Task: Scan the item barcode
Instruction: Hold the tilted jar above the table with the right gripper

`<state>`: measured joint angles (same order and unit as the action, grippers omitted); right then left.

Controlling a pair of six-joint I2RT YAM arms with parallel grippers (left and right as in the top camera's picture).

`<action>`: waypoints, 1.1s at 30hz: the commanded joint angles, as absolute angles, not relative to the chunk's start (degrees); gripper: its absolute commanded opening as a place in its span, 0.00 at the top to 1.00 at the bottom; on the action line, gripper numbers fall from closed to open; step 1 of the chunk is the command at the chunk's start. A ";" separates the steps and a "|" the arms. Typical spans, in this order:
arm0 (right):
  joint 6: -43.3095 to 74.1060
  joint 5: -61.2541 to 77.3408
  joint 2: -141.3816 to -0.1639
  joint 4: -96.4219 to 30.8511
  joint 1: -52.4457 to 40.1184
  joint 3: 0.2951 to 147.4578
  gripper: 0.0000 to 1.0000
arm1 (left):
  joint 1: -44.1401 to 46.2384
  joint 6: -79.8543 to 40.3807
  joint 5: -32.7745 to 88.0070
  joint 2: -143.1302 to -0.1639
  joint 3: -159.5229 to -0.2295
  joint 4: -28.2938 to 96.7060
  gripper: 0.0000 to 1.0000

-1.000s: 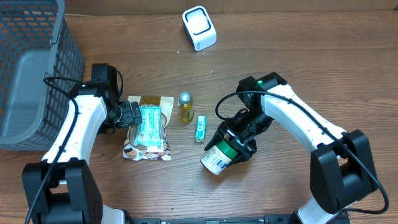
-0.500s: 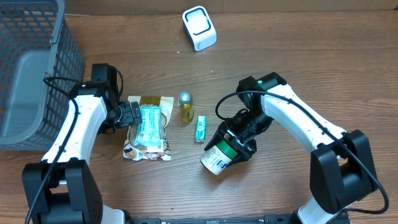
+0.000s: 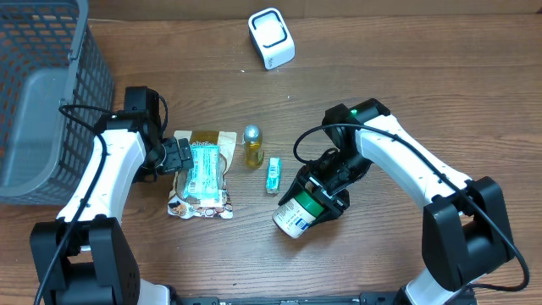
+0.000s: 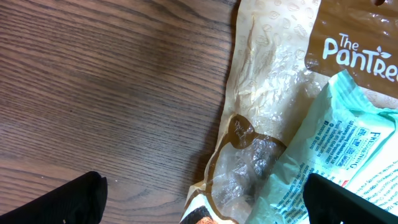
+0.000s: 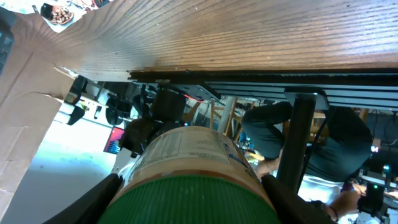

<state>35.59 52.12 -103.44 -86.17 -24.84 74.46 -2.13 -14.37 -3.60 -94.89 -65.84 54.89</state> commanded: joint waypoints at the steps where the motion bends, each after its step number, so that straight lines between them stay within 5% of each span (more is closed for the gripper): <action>1: 35.55 54.15 -102.10 -86.50 -24.62 75.72 0.65 | -2.28 -13.72 -3.14 -95.13 -66.92 55.00 0.01; 33: 35.51 51.99 -102.10 -85.03 -24.62 75.72 0.65 | -2.28 -13.72 -3.14 -95.13 -66.92 55.00 0.00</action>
